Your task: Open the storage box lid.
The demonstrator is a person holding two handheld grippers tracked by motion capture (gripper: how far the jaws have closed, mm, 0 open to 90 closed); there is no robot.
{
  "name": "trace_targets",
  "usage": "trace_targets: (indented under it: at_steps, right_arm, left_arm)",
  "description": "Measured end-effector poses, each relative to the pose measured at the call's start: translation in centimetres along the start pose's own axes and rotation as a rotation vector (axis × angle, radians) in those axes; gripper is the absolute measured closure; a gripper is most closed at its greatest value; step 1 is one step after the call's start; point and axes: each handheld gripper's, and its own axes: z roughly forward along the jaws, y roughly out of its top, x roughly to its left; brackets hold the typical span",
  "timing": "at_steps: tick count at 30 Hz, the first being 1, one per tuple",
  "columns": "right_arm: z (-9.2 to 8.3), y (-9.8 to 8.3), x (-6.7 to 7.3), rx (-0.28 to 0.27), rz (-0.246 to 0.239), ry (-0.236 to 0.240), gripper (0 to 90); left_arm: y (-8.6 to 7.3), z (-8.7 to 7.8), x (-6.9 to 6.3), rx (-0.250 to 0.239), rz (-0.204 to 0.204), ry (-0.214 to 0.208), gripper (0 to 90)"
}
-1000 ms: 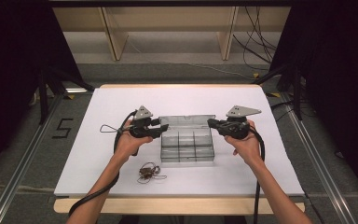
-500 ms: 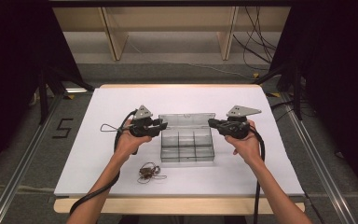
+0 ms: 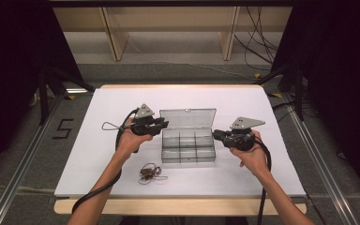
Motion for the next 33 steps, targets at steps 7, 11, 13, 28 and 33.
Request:
trace_targets:
  at_steps: [7,11,13,28,33]
  right_arm:
    - [-0.5,-1.7,0.5,0.06,0.042,0.012,75.6]
    - [-0.7,-2.3,0.5,0.065,0.047,0.007,73.2]
    - [-0.8,-2.4,0.5,0.066,0.047,0.007,72.4]
    - [-1.3,-2.9,1.0,0.066,0.078,0.029,71.9]
    - [-1.3,-2.9,1.0,0.061,0.069,0.029,71.8]
  left_arm:
    - [0.3,0.2,0.2,0.01,0.006,-0.018,69.7]
    - [0.4,0.3,0.3,0.014,0.009,-0.011,70.0]
    - [0.5,0.4,0.4,0.019,0.019,-0.013,70.4]
    - [0.7,0.9,0.9,0.021,0.018,-0.015,71.2]
    - [0.8,1.1,1.0,0.028,0.016,-0.003,71.0]
